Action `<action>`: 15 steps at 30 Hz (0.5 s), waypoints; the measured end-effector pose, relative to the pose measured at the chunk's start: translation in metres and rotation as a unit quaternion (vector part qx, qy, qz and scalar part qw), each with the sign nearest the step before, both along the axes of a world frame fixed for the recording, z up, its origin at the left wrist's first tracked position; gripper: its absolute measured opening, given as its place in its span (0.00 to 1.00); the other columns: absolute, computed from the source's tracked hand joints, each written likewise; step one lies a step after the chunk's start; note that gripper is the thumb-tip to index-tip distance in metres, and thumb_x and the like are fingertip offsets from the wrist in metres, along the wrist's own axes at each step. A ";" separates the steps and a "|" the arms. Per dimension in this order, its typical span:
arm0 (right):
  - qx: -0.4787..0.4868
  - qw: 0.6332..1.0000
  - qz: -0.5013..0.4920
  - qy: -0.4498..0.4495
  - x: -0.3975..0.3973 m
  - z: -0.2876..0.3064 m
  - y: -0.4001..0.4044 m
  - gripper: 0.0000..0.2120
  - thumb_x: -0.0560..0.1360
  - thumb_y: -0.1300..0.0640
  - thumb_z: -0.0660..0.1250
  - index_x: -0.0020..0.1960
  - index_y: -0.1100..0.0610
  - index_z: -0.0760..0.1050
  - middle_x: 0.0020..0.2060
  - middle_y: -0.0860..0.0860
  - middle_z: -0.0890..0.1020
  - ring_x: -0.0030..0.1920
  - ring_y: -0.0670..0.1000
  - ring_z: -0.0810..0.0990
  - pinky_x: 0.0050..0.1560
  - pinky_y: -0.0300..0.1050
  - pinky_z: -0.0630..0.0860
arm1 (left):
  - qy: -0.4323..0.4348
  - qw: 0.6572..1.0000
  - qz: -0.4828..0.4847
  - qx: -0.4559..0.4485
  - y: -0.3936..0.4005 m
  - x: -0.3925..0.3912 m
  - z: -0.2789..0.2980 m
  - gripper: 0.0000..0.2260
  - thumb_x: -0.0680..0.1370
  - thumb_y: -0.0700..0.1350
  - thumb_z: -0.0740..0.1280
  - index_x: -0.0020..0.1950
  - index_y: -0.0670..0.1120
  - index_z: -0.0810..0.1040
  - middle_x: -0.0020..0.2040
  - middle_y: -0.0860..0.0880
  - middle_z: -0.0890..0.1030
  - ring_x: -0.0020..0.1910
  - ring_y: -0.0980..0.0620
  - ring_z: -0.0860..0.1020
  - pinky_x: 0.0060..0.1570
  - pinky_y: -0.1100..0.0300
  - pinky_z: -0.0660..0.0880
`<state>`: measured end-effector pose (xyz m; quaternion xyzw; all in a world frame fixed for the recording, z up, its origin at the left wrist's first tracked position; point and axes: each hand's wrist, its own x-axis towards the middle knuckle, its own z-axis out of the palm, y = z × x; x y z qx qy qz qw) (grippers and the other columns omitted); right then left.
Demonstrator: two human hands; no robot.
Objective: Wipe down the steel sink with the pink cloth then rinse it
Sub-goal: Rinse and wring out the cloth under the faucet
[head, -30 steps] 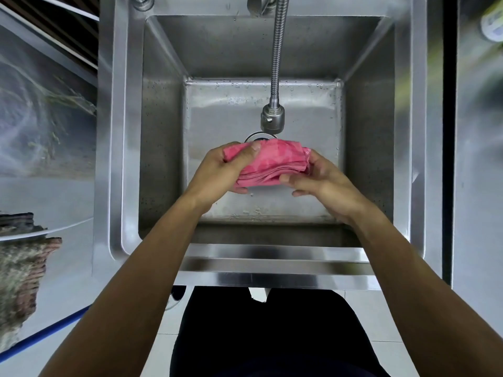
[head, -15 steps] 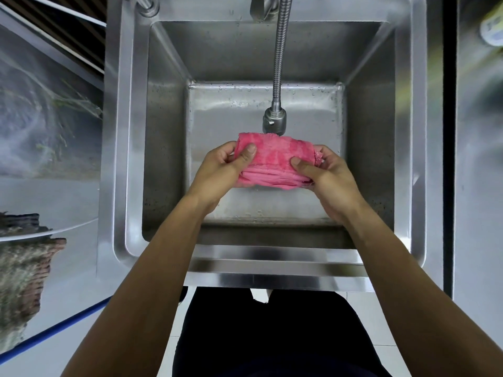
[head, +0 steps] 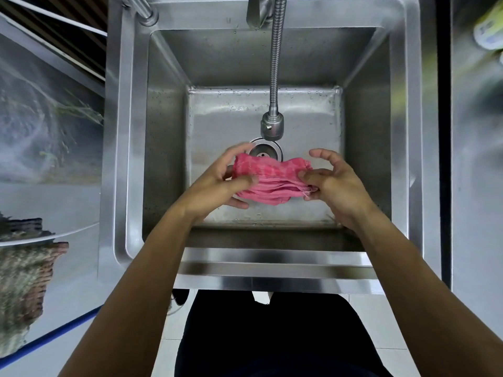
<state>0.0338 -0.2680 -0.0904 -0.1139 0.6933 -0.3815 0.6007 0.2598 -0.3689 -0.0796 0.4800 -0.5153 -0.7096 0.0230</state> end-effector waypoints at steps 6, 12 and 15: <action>-0.049 0.969 -0.091 -0.222 -0.006 0.011 -0.006 0.19 0.79 0.72 0.57 0.64 0.59 0.77 0.48 0.57 0.83 0.41 0.52 0.84 0.42 0.45 0.84 | -0.019 0.992 -0.084 -0.091 -0.006 0.004 0.010 0.27 0.77 0.29 0.70 0.71 0.53 0.77 0.62 0.52 0.84 0.62 0.52 0.82 0.66 0.53 0.78; -0.165 0.982 0.069 0.056 0.005 0.028 -0.004 0.21 0.72 0.74 0.73 0.62 0.60 0.79 0.51 0.61 0.85 0.50 0.53 0.84 0.56 0.45 0.82 | -0.010 0.992 0.019 -0.122 -0.016 0.001 0.026 0.07 0.84 0.46 0.67 0.58 0.51 0.85 0.58 0.49 0.86 0.60 0.47 0.83 0.65 0.41 0.78; -0.178 0.959 0.016 0.222 0.015 0.040 -0.011 0.07 0.73 0.59 0.79 0.46 0.61 0.82 0.46 0.59 0.80 0.44 0.48 0.78 0.51 0.41 0.79 | -0.018 0.989 0.025 -0.145 -0.017 -0.005 0.034 0.07 0.81 0.58 0.68 0.53 0.63 0.86 0.71 0.52 0.75 0.74 0.55 0.71 0.74 0.43 0.70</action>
